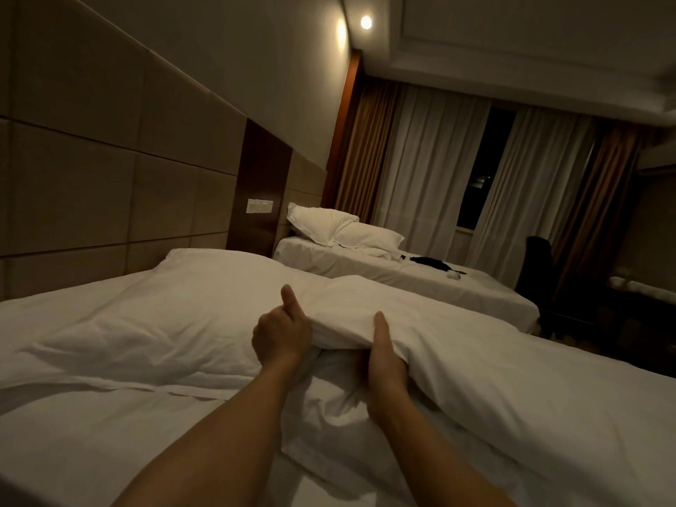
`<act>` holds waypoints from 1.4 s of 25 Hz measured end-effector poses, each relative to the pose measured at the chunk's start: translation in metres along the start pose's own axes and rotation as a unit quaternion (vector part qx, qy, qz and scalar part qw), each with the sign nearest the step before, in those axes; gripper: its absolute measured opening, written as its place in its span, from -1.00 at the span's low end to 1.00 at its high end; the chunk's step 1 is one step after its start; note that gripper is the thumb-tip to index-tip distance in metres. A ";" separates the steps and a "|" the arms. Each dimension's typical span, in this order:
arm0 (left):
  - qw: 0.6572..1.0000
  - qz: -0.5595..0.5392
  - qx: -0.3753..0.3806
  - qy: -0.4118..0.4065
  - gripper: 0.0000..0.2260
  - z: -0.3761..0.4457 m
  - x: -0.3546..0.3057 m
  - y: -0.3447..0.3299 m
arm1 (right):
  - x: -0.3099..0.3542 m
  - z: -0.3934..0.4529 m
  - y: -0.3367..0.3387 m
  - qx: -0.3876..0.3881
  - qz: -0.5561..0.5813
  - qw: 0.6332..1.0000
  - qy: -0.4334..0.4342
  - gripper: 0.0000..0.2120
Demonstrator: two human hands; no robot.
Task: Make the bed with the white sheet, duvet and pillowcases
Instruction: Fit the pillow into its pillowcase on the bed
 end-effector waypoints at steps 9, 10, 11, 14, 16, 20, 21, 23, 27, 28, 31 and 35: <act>0.996 0.018 0.018 0.080 -0.23 -0.008 0.008 0.004 | 0.010 0.002 0.045 -0.035 0.043 0.998 0.008 -0.54; 0.997 0.021 0.015 0.076 -0.23 -0.007 0.008 0.006 | 0.012 -0.002 0.050 -0.009 0.076 0.997 -0.017 -0.57; 0.997 0.023 0.011 0.069 -0.25 -0.006 0.008 0.007 | 0.016 -0.005 0.057 0.006 0.117 0.992 -0.037 -0.59; 0.998 0.027 0.002 0.055 -0.30 -0.012 0.004 0.005 | 0.028 -0.016 0.093 -0.039 0.205 0.976 -0.060 -0.53; 0.997 0.024 -0.004 0.068 -0.29 -0.016 0.002 0.002 | 0.039 -0.018 0.110 -0.079 0.269 0.959 -0.049 -0.42; 0.997 0.031 -0.002 0.067 -0.29 -0.013 0.003 0.002 | 0.054 -0.010 0.139 -0.181 0.153 0.971 0.039 -0.42; 0.997 0.031 0.000 0.065 -0.30 -0.013 0.003 0.002 | 0.053 -0.007 0.144 -0.178 0.097 0.978 0.050 -0.43; 0.997 0.041 -0.004 0.066 -0.30 -0.017 0.003 0.002 | 0.045 0.001 0.154 -0.131 0.037 0.991 0.009 -0.42; 0.999 0.040 -0.020 0.021 -0.32 -0.026 -0.009 0.002 | 0.043 -0.011 0.181 -0.035 -0.038 0.988 -0.143 -0.38; 0.999 0.031 -0.027 0.006 -0.33 -0.029 -0.014 0.002 | 0.046 -0.016 0.189 -0.033 -0.057 0.986 -0.156 -0.33; 0.998 0.018 -0.048 -0.040 -0.34 -0.037 -0.030 -0.003 | 0.052 -0.021 0.203 -0.030 -0.088 0.983 -0.160 -0.18; 0.996 0.043 -0.035 -0.068 -0.29 -0.049 -0.046 -0.013 | 0.055 -0.016 0.203 -0.060 -0.120 0.989 -0.057 -0.22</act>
Point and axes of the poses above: each hand's wrist, its own z-axis towards the middle knuckle, its own y-axis out of the back of the hand, x = y × z, the point moved 5 cm from there along z, towards the middle knuckle, and after that the axes turned 1 degree about x, right-handed, at the moved point
